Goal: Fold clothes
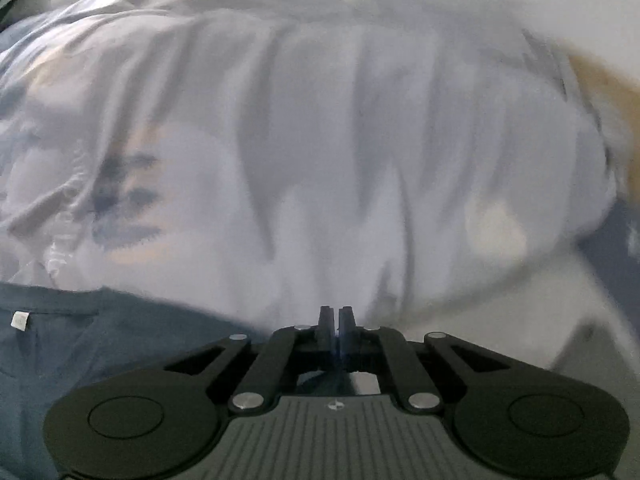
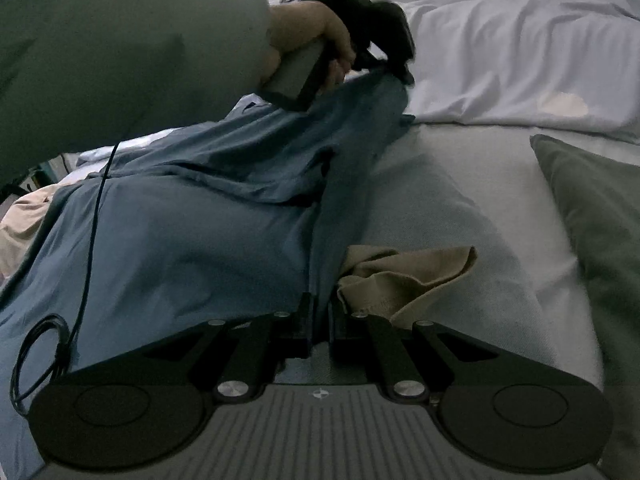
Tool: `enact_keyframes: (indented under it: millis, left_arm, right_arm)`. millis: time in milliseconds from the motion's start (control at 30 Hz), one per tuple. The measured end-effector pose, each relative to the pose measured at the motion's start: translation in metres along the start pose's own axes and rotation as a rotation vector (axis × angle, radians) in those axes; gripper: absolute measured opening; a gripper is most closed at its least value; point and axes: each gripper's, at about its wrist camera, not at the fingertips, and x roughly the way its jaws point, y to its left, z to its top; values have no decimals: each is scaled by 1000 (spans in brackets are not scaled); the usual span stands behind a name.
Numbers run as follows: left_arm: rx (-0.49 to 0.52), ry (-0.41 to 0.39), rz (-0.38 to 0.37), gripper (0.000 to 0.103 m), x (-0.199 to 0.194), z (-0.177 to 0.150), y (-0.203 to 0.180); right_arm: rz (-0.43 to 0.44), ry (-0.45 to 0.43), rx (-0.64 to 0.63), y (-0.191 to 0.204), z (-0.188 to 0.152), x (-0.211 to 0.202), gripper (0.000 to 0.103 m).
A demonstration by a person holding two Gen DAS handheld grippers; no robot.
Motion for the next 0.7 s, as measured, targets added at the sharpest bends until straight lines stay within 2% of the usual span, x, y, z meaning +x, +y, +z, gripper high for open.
enact_keyframes:
  millis: [67, 200, 233, 267, 300, 333, 433, 567, 600, 700]
  left_arm:
    - [-17, -8, 25, 0, 3, 2, 5]
    - [71, 105, 82, 5, 27, -13, 3]
    - [85, 129, 86, 17, 31, -17, 3]
    - [87, 131, 68, 24, 30, -19, 2]
    - [86, 128, 48, 39, 29, -20, 1]
    - [80, 103, 24, 51, 23, -19, 1]
    - [53, 12, -15, 63, -4, -8, 4]
    - [22, -123, 6, 66, -67, 4, 29]
    - [27, -161, 23, 69, -87, 5, 38]
    - [63, -262, 87, 70, -148, 0, 67]
  right_arm:
    - [5, 7, -5, -1, 0, -2, 3]
    - [22, 19, 9, -5, 0, -2, 3]
    - [23, 22, 10, -5, 0, -2, 3]
    - [24, 22, 9, -5, 0, -2, 3]
    - [26, 24, 11, -6, 0, -2, 3]
    - [29, 25, 13, -7, 1, -3, 3]
    - [37, 30, 16, -9, 2, -5, 3]
    - [39, 30, 5, -9, 4, -9, 3]
    - [39, 28, 7, -10, 5, -11, 3]
    - [30, 8, 8, -12, 7, -17, 3]
